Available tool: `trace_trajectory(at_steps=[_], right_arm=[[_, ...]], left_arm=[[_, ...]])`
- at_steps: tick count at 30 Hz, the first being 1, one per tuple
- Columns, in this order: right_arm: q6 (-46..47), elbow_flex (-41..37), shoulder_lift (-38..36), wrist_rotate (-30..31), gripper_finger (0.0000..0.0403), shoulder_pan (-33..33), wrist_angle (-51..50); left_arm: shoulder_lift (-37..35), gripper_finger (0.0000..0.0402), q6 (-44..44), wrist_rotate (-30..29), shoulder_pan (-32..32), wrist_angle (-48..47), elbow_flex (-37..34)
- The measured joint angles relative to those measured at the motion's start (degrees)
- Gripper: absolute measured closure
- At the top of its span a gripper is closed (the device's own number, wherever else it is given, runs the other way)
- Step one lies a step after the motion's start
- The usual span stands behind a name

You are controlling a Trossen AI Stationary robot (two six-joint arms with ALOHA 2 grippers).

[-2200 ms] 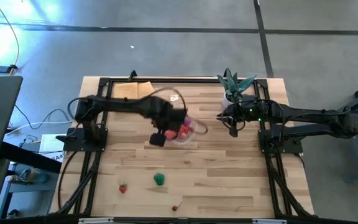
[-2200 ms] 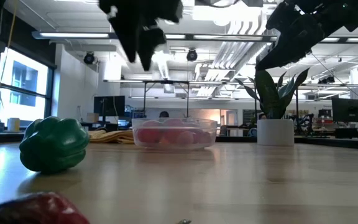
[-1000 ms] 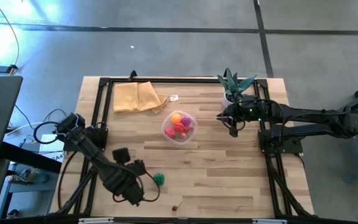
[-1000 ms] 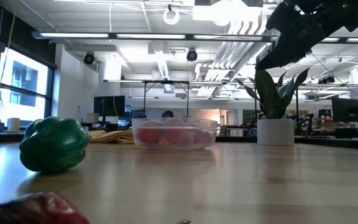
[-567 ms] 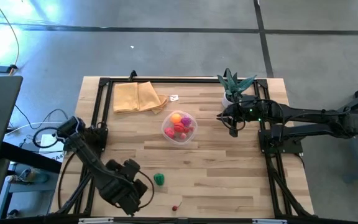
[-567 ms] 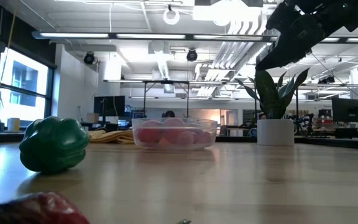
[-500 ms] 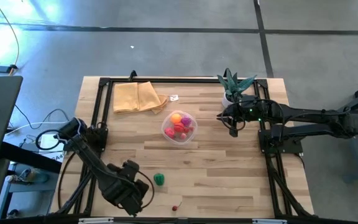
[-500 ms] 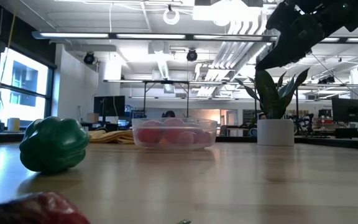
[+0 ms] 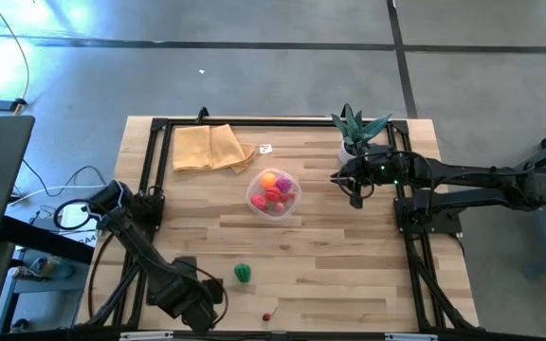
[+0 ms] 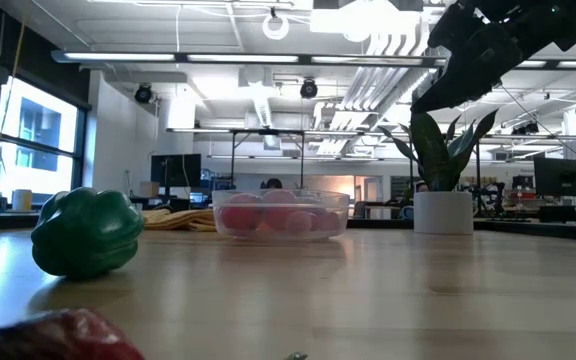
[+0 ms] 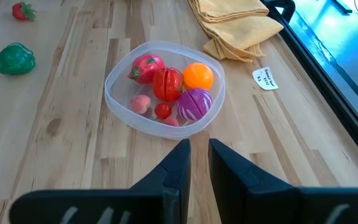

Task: Pick and placing Produce into tupperware
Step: Put the strawberry into the transparent bin

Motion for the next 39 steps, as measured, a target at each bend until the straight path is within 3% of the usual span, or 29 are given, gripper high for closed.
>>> trace_trajectory(at_steps=[12, 39], right_arm=[[0.0, 0.0, 0.0, 0.0, 0.0357, 0.0, 0.0], [0.0, 0.0, 0.0, 0.0, 0.0357, 0.0, 0.0]], left_arm=[[2.7, 0.0108, -5.5, -0.7, -3.2, -1.1, -0.1], [2.8, 0.0108, -6.9, -0.8, -3.2, 13.3, -14.2]])
